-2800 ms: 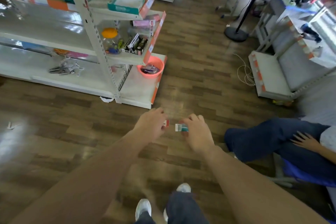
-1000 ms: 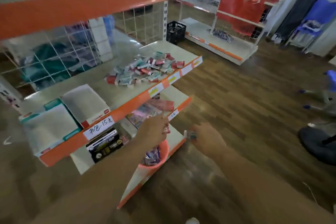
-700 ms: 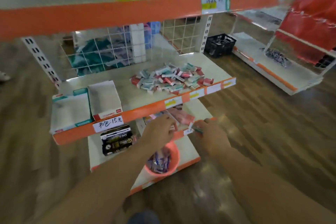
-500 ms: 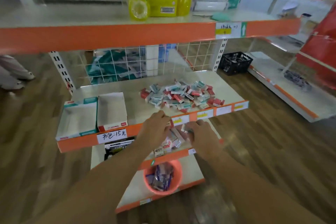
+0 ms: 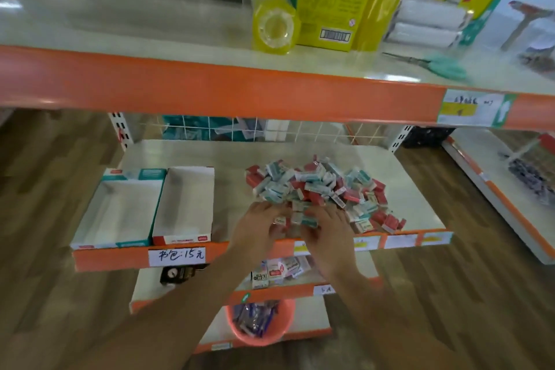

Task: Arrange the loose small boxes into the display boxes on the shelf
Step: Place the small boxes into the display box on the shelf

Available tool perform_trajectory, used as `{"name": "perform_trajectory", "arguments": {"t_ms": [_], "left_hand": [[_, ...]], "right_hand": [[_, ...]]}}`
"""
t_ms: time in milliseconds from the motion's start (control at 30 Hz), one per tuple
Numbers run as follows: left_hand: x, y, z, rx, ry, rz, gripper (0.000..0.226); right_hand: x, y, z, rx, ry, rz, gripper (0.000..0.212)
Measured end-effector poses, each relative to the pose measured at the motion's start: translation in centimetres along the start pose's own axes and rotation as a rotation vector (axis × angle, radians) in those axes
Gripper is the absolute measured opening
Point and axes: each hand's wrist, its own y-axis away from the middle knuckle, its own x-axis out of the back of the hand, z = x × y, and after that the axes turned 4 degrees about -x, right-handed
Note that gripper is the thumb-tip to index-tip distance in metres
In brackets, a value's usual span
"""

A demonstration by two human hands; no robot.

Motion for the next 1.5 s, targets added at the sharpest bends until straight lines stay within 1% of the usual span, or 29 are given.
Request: {"name": "perform_trajectory", "arguments": {"t_ms": [67, 167, 267, 433, 567, 633, 767, 867, 967, 1033, 1100, 1167, 1267, 1367, 1500], "left_hand": [[-0.4, 0.1, -0.3, 0.012, 0.037, 0.032, 0.039], [-0.9, 0.6, -0.2, 0.109, 0.137, 0.117, 0.039], [-0.9, 1.1, 0.2, 0.139, 0.179, 0.155, 0.038], [-0.5, 0.7, 1.1, 0.228, 0.126, 0.201, 0.040], [0.0, 0.4, 1.5, 0.323, 0.145, 0.136, 0.044], [0.0, 0.2, 1.4, 0.338, 0.126, 0.124, 0.044], [-0.3, 0.4, 1.0, 0.336, 0.076, 0.108, 0.042], [0.5, 1.0, 0.5, 0.268, 0.057, 0.085, 0.039], [2.6, 1.7, 0.1, 0.146, 0.021, 0.134, 0.036], [4.5, 2.2, -0.4, 0.095, 0.008, 0.173, 0.035], [6.5, 2.7, -1.2, 0.055, -0.003, 0.191, 0.035], [8.5, 3.5, -2.3, 0.050, 0.027, 0.187, 0.036], [10.9, 5.1, -4.8, 0.067, 0.036, 0.197, 0.037], [13.2, 6.7, -7.1, 0.114, 0.012, 0.197, 0.035], [15.1, 8.0, -8.9, 0.140, -0.003, 0.224, 0.039]], "right_hand": [[-0.7, -0.4, 0.8, 0.044, -0.004, 0.029, 0.023], [-1.2, -1.0, 2.0, 0.108, -0.053, 0.012, 0.022], [-1.1, -1.2, 2.8, 0.159, -0.109, 0.009, 0.022], [-1.4, -1.6, 3.0, 0.105, -0.178, -0.051, 0.034], [-0.8, -2.2, 2.3, 0.098, -0.133, -0.135, 0.038], [-0.5, -2.5, 2.0, 0.110, -0.093, -0.167, 0.041], [-0.3, -2.6, 1.2, 0.111, -0.051, -0.198, 0.045], [-0.2, -2.3, 0.6, 0.082, -0.051, -0.206, 0.042], [0.1, -1.4, -0.6, 0.026, -0.087, -0.129, 0.043], [0.2, -0.6, -2.1, 0.008, -0.134, -0.076, 0.043], [-0.1, -0.2, -4.1, -0.018, -0.195, -0.081, 0.040], [-0.5, 0.2, -6.5, -0.027, -0.250, -0.107, 0.036], [-1.6, 0.9, -10.0, -0.010, -0.301, -0.101, 0.031], [-2.9, 1.6, -12.7, -0.013, -0.361, -0.104, 0.029], [-4.4, 1.8, -15.0, 0.004, -0.395, -0.160, 0.031]]}}
